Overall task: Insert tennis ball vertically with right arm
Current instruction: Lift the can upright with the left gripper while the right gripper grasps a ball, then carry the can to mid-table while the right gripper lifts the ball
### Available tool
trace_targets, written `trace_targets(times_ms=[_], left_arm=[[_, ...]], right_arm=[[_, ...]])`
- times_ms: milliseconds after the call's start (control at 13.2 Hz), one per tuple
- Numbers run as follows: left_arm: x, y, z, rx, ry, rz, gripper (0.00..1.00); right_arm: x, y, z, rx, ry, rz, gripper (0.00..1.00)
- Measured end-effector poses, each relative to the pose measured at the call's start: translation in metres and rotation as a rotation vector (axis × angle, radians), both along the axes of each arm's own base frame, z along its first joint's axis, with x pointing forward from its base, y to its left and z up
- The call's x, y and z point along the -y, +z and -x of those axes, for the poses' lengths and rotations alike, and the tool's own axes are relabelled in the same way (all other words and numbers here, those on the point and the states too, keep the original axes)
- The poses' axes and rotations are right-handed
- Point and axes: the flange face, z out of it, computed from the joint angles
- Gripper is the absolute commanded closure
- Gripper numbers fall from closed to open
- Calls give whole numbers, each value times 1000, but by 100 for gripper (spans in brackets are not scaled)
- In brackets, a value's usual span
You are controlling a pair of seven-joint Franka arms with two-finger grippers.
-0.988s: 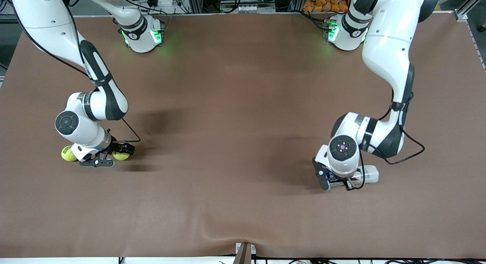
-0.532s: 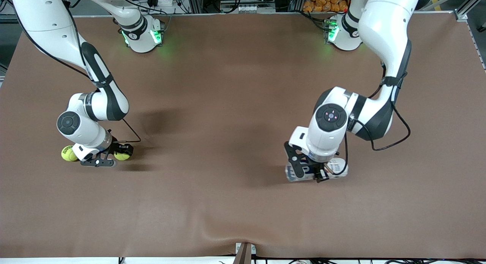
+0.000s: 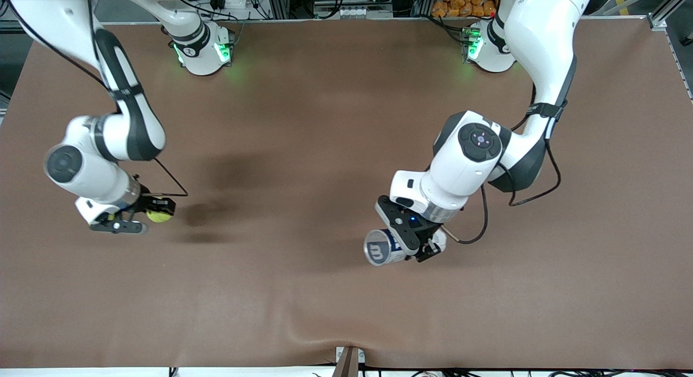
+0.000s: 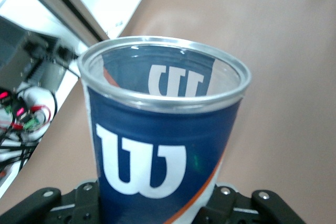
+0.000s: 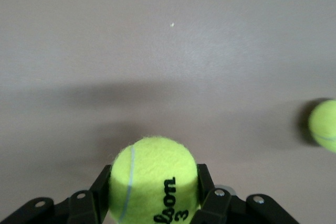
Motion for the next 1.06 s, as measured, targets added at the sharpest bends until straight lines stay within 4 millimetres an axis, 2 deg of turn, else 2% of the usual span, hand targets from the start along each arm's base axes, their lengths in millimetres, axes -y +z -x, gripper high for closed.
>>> trace_targets(times_ms=[228, 532, 684, 836, 912, 1064], left_arm=[[34, 10, 14, 24, 95, 139, 39], [112, -5, 62, 23, 170, 307, 39], [141, -26, 83, 22, 217, 408, 39], [158, -58, 97, 34, 257, 514, 38], [165, -78, 104, 49, 266, 560, 38], [175, -116, 119, 67, 277, 623, 37]], right_arm=[[0, 70, 8, -3, -4, 3, 100], [0, 165, 26, -34, -12, 8, 100], [1, 218, 38, -72, -18, 10, 100], [1, 260, 48, -94, -23, 11, 100], [2, 272, 51, -95, -24, 11, 100], [2, 278, 50, -87, -18, 6, 100]])
